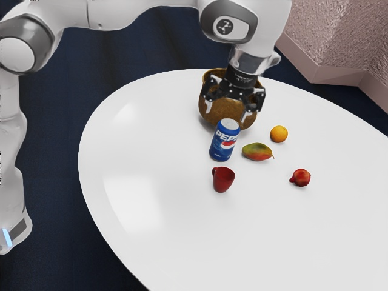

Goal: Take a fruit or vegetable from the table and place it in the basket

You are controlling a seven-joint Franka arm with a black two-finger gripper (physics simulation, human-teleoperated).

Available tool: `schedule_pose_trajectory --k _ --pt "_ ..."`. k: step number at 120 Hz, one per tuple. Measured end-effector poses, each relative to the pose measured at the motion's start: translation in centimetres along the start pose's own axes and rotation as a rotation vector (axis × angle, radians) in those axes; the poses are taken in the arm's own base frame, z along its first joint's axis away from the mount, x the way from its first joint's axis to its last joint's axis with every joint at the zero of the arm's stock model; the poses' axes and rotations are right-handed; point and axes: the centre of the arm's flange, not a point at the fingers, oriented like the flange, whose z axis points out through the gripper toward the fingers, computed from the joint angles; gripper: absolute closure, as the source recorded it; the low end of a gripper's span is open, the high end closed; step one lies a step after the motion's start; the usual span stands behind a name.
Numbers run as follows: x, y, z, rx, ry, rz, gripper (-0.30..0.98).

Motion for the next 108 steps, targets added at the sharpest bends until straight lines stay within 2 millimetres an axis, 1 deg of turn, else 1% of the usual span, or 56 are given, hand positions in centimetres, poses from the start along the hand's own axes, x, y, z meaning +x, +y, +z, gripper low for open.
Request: schedule_pose_trajectory --k 6,19,23,27,30,34,43,53,61,67,76,82,92,97,108 --pt "2.2 0.2 0.2 0.003 0.024 0.067 0.00" --pt "9.0 -0.7 0.7 0.011 0.052 0.183 0.00" --pt "10.5 -1.1 0.7 0.011 0.058 0.223 0.00" --pt "11.2 -1.4 0.5 0.007 0.065 0.271 0.00" --pt "11.3 -1.5 0.3 0.002 0.071 0.313 0.00" --pt "11.0 -1.5 -0.1 -0.003 0.080 0.375 0.00" --pt "9.0 -0.9 -0.5 -0.012 0.094 0.527 0.00" --pt "6.7 0.1 -0.5 -0.014 0.104 0.685 0.00" --pt "5.9 0.8 -0.3 -0.023 0.112 0.791 0.00" --pt "6.2 1.5 0.6 -0.019 0.111 0.850 0.00" --pt "7.4 2.2 1.8 -0.013 0.110 0.916 0.00" --pt "8.0 2.5 2.1 -0.015 0.114 0.958 0.00" --pt "8.2 2.9 2.5 -0.016 0.121 1.031 0.00" --pt "8.6 3.3 3.2 -0.012 0.120 1.064 0.00" --pt "9.9 5.3 3.9 -0.026 0.139 1.129 0.00"
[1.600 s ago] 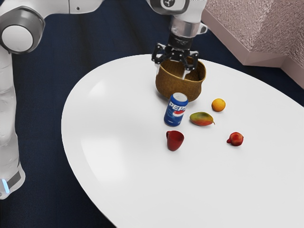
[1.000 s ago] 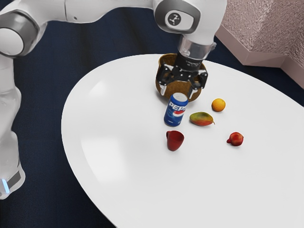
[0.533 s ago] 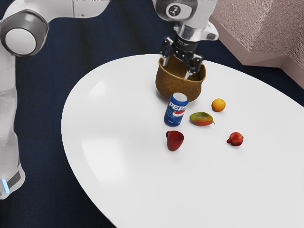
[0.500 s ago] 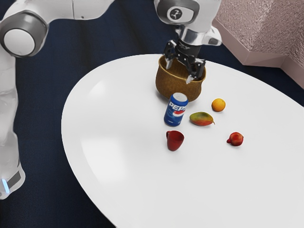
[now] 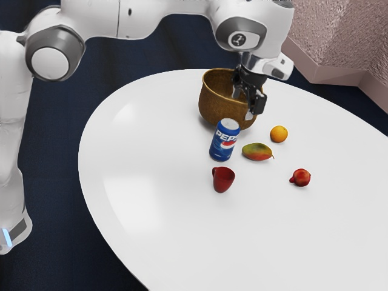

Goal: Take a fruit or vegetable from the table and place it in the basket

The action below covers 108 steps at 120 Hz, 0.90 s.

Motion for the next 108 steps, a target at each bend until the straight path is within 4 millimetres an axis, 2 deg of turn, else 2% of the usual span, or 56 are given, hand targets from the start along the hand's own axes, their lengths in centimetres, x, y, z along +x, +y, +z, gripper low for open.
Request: schedule_pose_trajectory --k 14,39,49,57,89,108 --pt "2.0 0.0 1.3 -0.005 0.022 0.082 0.00" --pt "3.2 -0.3 3.2 -0.013 0.030 0.194 0.00" --pt "3.8 -1.6 4.9 -0.019 0.012 0.207 0.00" --pt "4.3 -1.9 6.8 -0.023 -0.011 0.228 0.00" --pt "5.3 -1.1 10.1 -0.044 -0.031 0.335 0.00" --pt "5.4 -1.1 10.7 -0.088 -0.022 0.351 0.00"
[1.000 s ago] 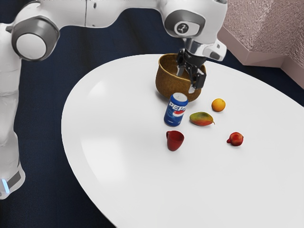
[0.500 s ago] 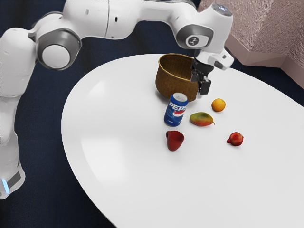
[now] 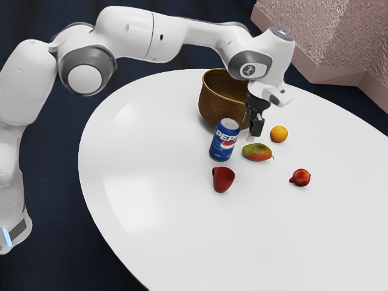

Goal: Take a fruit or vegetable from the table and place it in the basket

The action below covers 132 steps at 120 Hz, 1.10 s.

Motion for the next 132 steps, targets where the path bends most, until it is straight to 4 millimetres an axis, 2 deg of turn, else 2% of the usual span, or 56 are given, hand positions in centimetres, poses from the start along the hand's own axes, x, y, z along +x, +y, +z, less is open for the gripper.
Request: schedule_pose_trajectory --k 33,77,132 --pt "-0.5 -0.7 1.5 -0.064 -0.009 -0.108 0.00" --pt "-1.8 -5.2 2.0 -0.051 -0.016 -0.233 0.00" --pt "0.4 -4.4 5.6 -0.045 0.016 -0.228 0.00"
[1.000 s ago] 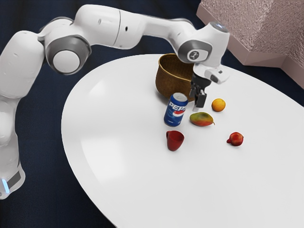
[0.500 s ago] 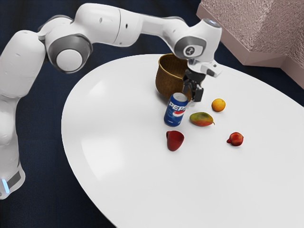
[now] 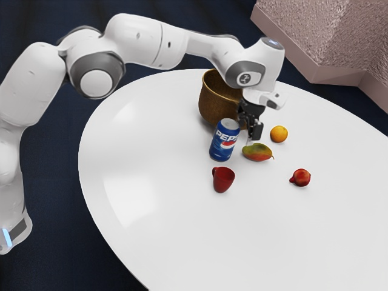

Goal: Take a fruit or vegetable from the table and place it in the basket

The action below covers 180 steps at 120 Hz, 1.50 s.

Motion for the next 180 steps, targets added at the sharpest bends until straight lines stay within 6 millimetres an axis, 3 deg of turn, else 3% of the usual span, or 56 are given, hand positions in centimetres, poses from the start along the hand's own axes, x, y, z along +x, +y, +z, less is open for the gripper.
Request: schedule_pose_trajectory --k 37,101,180 --pt "1.1 0.9 1.9 -0.006 0.037 0.022 0.00" --pt "1.3 -1.3 2.9 0.003 0.052 0.004 0.00" --pt "2.4 -0.8 5.8 0.002 0.079 0.022 0.00"
